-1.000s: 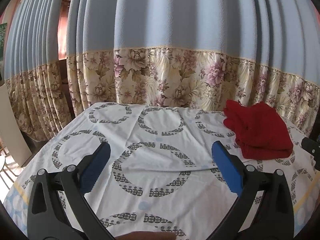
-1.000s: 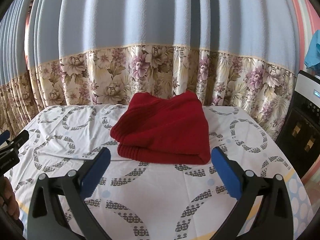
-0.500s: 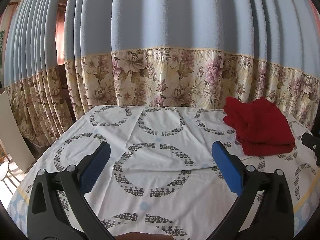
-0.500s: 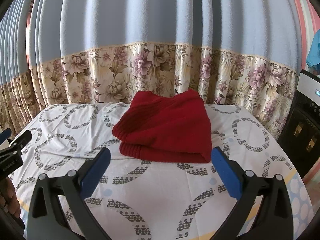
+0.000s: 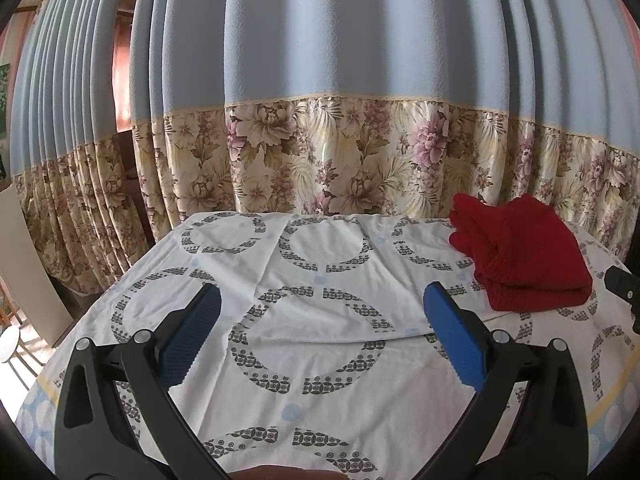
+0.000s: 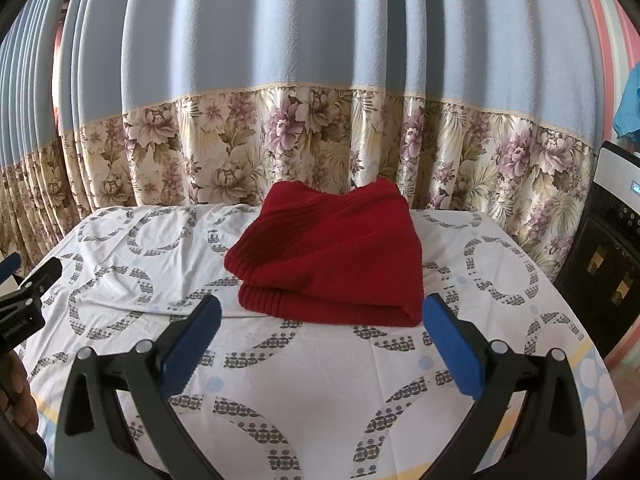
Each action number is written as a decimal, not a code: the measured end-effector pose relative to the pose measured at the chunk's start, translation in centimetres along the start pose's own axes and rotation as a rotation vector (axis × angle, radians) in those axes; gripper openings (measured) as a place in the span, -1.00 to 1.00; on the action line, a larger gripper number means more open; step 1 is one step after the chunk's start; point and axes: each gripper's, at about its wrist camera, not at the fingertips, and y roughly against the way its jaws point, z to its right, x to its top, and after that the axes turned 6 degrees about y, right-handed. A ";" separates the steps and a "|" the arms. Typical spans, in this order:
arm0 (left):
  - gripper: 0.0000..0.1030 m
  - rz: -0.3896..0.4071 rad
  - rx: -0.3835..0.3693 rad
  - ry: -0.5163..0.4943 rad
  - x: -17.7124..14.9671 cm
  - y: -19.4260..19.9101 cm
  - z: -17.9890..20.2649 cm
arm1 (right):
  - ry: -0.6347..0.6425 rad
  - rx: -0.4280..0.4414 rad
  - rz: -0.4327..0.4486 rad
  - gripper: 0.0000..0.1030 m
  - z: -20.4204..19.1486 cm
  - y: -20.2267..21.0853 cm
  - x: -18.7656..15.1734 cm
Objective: Fold small clothes
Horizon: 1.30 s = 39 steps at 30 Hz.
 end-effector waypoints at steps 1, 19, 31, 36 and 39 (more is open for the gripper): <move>0.94 0.000 0.000 0.000 0.0 0.0 0.0 | 0.000 -0.001 0.000 0.96 0.0 0.0 0.0; 0.94 -0.004 -0.011 -0.016 0.0 0.1 -0.2 | 0.007 0.005 0.001 0.96 0.1 -0.1 -0.1; 0.94 -0.012 -0.014 -0.012 0.1 0.0 -0.5 | 0.009 0.005 0.001 0.96 0.0 -0.1 -0.1; 0.94 -0.010 -0.016 -0.014 0.2 0.1 -0.6 | 0.012 0.004 0.003 0.96 0.0 -0.1 -0.1; 0.94 -0.008 -0.012 -0.016 0.2 0.1 -0.5 | 0.014 0.005 0.004 0.96 0.0 -0.1 -0.1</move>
